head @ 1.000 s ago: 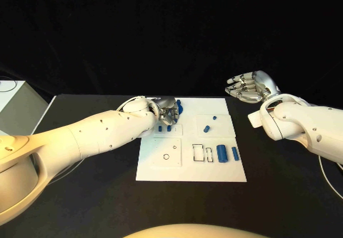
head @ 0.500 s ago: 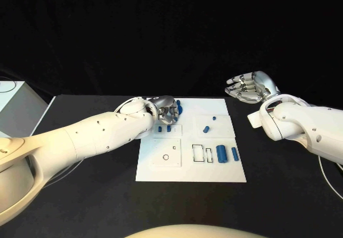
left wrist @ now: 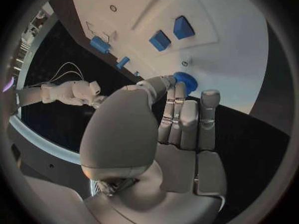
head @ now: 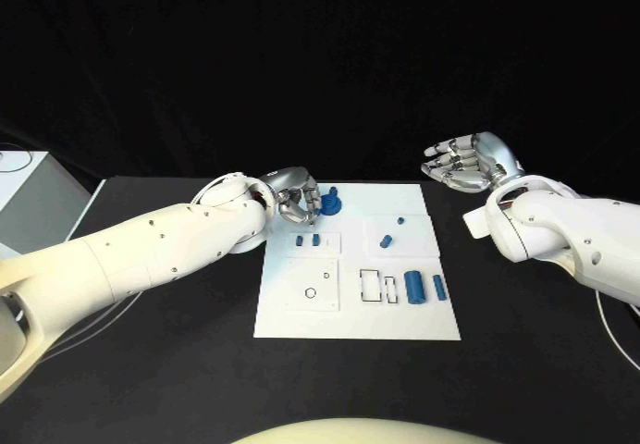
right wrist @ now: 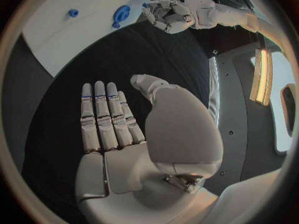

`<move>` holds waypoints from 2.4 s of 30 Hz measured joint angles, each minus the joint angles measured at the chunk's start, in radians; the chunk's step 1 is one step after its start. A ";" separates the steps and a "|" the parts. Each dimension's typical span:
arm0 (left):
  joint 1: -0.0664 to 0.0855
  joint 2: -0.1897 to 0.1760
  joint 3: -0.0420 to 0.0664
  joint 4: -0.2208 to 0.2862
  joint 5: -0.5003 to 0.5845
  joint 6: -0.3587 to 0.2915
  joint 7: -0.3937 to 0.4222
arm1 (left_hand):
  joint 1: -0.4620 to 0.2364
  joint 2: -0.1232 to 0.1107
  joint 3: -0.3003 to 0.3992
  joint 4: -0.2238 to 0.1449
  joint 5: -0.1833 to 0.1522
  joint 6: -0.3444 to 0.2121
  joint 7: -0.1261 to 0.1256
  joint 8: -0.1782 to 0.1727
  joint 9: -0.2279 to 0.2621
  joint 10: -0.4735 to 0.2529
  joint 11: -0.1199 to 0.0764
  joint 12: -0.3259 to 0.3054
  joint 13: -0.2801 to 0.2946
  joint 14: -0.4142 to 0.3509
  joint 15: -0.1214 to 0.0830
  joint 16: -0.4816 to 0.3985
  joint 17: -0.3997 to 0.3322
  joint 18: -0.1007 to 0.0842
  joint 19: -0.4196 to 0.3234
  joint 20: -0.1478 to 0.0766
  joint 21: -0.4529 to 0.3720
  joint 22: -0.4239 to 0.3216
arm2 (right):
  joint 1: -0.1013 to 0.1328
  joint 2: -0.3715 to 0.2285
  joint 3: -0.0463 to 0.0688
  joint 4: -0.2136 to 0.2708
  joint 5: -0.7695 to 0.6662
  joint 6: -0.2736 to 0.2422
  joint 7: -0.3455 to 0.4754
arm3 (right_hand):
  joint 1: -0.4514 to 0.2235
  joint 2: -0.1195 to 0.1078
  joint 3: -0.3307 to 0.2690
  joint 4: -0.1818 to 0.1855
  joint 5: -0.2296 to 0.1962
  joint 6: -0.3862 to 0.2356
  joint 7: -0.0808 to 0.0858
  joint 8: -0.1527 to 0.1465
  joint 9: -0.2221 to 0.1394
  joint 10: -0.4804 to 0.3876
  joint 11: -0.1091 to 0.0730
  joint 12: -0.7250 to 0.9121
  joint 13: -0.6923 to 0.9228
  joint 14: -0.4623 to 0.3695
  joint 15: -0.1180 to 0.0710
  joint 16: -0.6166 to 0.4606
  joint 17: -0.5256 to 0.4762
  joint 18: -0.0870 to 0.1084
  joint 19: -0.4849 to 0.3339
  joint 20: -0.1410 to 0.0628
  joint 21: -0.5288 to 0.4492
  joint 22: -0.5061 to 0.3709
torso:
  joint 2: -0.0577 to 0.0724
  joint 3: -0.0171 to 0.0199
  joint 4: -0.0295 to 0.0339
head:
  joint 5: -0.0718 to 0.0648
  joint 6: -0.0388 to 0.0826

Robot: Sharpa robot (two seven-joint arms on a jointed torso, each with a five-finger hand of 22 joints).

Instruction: Assemble the parts on the task board

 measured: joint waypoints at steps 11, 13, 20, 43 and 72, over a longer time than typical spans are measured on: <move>0.000 -0.014 0.007 0.002 0.009 0.053 -0.016 | -0.005 -0.005 0.000 0.000 0.000 0.004 0.004 0.002 0.000 0.000 0.000 -0.001 -0.001 0.000 0.000 0.000 -0.003 0.000 0.000 0.000 0.000 -0.003 | 0.000 0.001 0.000 -0.001 0.000 0.000 0.000 | 0.000 0.000 0.000 0.000 0.000 0.000 0.000 0.000 -0.001 0.000 0.000 0.000 0.000 0.000 0.000 0.000 -0.003 0.000 0.000 0.000 0.000 -0.004 | 0.000 -0.0006 0.0001 | 0.006 0.000; 0.000 -0.014 0.007 -0.001 0.008 0.061 -0.020 | -0.005 -0.005 0.000 0.000 0.000 0.004 0.004 0.002 0.000 0.002 -0.002 -0.004 -0.001 0.000 0.000 0.000 -0.006 0.000 0.000 0.000 0.000 -0.006 | 0.000 0.001 0.000 -0.001 0.000 0.000 0.000 | 0.000 0.000 0.000 0.000 0.000 0.000 0.000 0.000 -0.001 0.000 0.000 0.000 0.000 0.000 0.000 0.000 -0.003 0.000 0.000 0.000 0.000 -0.004 | 0.000 -0.0006 -0.0005 | 0.007 -0.001; 0.000 -0.011 0.005 -0.011 0.004 0.078 -0.031 | -0.005 -0.005 0.000 0.000 -0.002 0.004 0.003 0.002 0.000 0.004 -0.003 -0.004 -0.003 0.000 0.000 0.000 -0.011 0.000 0.000 0.000 0.000 -0.009 | 0.000 0.000 0.000 -0.001 0.000 0.000 0.000 | 0.000 0.000 0.000 0.000 0.000 0.000 0.000 0.000 -0.001 0.000 0.000 0.000 0.000 0.000 0.000 0.000 -0.003 0.000 0.000 0.000 0.000 -0.004 | 0.001 0.0000 -0.0013 | 0.008 -0.001; -0.001 -0.001 0.003 -0.023 -0.011 0.098 -0.048 | -0.006 -0.007 -0.003 -0.003 -0.002 0.007 0.000 0.000 0.000 0.007 0.000 -0.008 -0.004 0.000 0.000 0.000 -0.013 0.000 0.000 0.000 0.000 -0.009 | 0.000 0.001 0.000 -0.001 0.000 0.000 0.000 | 0.000 0.000 0.000 0.000 0.000 0.000 0.000 0.000 -0.001 0.000 0.000 0.000 0.000 0.000 0.000 0.000 -0.002 0.000 0.000 0.000 0.000 -0.004 | 0.001 -0.0003 -0.0016 | 0.006 -0.006; -0.001 0.014 0.001 -0.036 -0.010 0.112 -0.056 | -0.007 -0.007 -0.003 -0.003 -0.002 0.007 0.004 -0.006 0.000 0.007 0.000 -0.012 -0.005 0.000 0.000 0.000 -0.015 0.000 0.000 0.000 0.000 -0.010 | 0.000 0.001 0.000 0.001 0.000 0.000 0.000 | 0.000 0.000 0.003 -0.003 0.004 0.000 0.000 0.000 -0.001 0.000 0.000 0.000 0.000 0.000 0.000 0.000 -0.005 0.000 0.000 0.000 0.000 -0.008 | 0.002 0.0002 -0.0022 | 0.002 -0.007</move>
